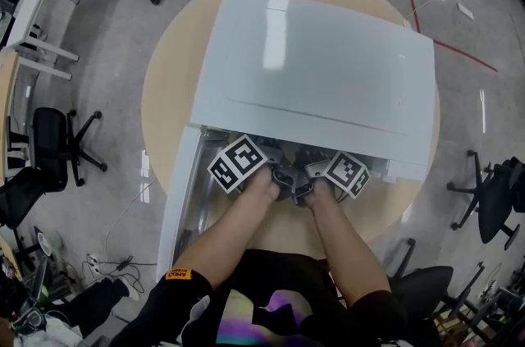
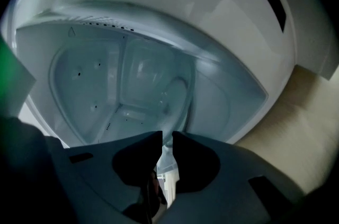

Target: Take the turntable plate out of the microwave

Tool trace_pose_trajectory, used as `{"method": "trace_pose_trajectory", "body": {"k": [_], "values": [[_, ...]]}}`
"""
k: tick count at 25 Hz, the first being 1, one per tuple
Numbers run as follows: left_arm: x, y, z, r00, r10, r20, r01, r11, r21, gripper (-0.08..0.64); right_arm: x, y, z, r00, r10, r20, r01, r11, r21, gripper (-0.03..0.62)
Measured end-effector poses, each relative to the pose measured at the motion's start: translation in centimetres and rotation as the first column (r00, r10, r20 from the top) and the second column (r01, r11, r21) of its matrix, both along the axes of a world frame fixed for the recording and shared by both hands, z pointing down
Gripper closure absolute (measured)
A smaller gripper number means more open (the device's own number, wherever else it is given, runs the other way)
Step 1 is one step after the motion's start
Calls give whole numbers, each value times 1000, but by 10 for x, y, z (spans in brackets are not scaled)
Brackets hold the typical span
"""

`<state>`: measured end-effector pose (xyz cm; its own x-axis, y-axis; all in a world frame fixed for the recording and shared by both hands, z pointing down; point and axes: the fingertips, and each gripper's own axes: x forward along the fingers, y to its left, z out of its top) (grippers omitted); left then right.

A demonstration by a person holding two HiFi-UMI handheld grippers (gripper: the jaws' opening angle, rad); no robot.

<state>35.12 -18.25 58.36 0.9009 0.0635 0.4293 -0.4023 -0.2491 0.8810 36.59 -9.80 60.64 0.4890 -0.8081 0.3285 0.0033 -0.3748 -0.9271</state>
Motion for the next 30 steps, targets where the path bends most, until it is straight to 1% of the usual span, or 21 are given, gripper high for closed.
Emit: {"method": "trace_pose_trajectory", "body": {"k": [4,8,11,13,19,21,24,27,30], "values": [[0,-1,-1,1000,-1,-2,1,1000,-4,448,0,-1,1,999,19,28,-20,999,35,526],[2,-1,-6,1000,0,-13,0,1000,-7,448,-1,-5,3,998,5,55,-9,998,58,526],[2,-5,-9,1000,0,-22,0,1000,-5,448,1,9,34,995,38,92,-42,998,39,526],[2,-7,-11,1000,2,-30,-2,1000,-2,448,2,10,39,994,47,99,-51,998,41,526],[1,-9,-9,999,15,-33,-15,1000,-8,448,3,3,29,995,47,85,-51,997,53,526],[1,-10,-9,999,20,-33,-20,1000,-8,448,2,1,28,994,45,97,-51,997,56,526],[2,-8,-8,998,44,-33,-44,999,-12,448,5,-1,23,989,72,126,-83,993,83,526],[1,-6,-10,997,66,-34,-67,998,-20,448,8,-8,4,987,95,128,-111,986,122,526],[0,-6,-10,996,81,-35,-82,996,-25,448,9,-8,5,983,118,142,-136,983,127,526]]}}
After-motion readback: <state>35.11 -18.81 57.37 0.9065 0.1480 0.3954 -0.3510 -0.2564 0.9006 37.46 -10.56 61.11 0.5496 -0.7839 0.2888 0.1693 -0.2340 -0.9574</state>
